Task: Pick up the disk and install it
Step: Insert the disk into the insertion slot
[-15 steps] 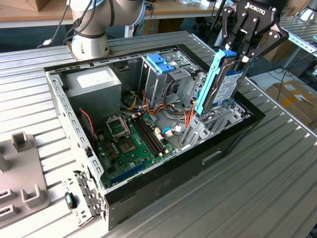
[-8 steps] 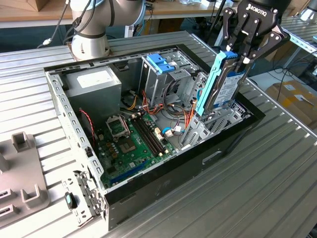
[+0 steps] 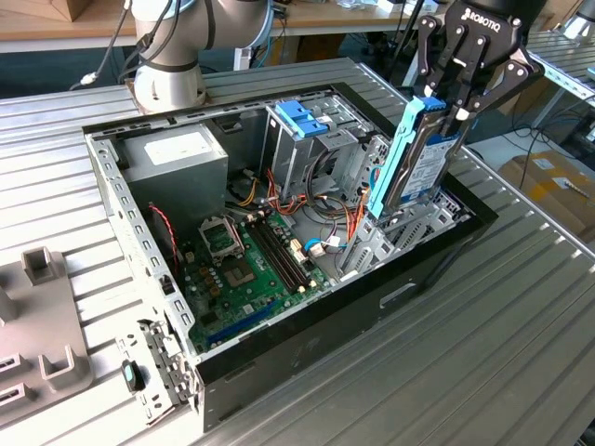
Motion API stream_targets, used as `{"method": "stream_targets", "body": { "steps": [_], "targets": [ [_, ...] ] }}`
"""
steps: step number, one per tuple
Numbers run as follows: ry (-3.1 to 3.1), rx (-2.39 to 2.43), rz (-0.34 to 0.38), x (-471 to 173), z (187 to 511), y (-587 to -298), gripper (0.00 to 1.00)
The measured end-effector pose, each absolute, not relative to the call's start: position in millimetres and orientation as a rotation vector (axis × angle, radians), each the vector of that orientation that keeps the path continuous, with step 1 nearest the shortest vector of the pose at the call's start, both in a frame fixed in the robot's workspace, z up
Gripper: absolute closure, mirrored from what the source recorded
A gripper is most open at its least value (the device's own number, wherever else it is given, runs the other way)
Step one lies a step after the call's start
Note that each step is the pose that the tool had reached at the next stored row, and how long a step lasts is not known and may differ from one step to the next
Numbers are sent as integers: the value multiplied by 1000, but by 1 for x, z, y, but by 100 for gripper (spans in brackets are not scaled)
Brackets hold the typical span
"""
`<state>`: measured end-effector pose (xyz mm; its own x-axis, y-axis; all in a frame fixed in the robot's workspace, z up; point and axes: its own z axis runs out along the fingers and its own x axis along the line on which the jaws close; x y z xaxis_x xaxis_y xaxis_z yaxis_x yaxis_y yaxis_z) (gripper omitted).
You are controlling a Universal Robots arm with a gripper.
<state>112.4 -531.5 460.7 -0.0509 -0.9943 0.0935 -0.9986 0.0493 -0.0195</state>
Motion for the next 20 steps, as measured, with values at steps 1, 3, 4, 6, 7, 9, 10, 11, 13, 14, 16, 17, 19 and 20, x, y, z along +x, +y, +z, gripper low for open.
{"method": "stream_targets", "body": {
  "steps": [1, 3, 4, 6, 7, 9, 10, 11, 13, 14, 16, 17, 19, 20],
  "targets": [
    [-2235, 2127, 121, 112, 461, -532, 65],
    [-2223, 2140, 122, 112, 461, -532, 65],
    [-2217, 2146, 122, 112, 461, -532, 65],
    [-2215, 2148, 122, 112, 461, -532, 65],
    [-2215, 2148, 122, 112, 461, -532, 65],
    [-2215, 2148, 122, 112, 461, -532, 65],
    [-2214, 2149, 122, 112, 461, -532, 65],
    [-2211, 2152, 122, 112, 461, -532, 65],
    [-2199, 2165, 123, 112, 461, -532, 65],
    [-2199, 2166, 123, 112, 461, -532, 65],
    [-2199, 2166, 123, 112, 461, -532, 65],
    [-2198, 2167, 123, 112, 461, -532, 65],
    [-2186, 2179, 123, 112, 461, -532, 65],
    [-2184, 2181, 123, 112, 461, -532, 65]
  ]
}}
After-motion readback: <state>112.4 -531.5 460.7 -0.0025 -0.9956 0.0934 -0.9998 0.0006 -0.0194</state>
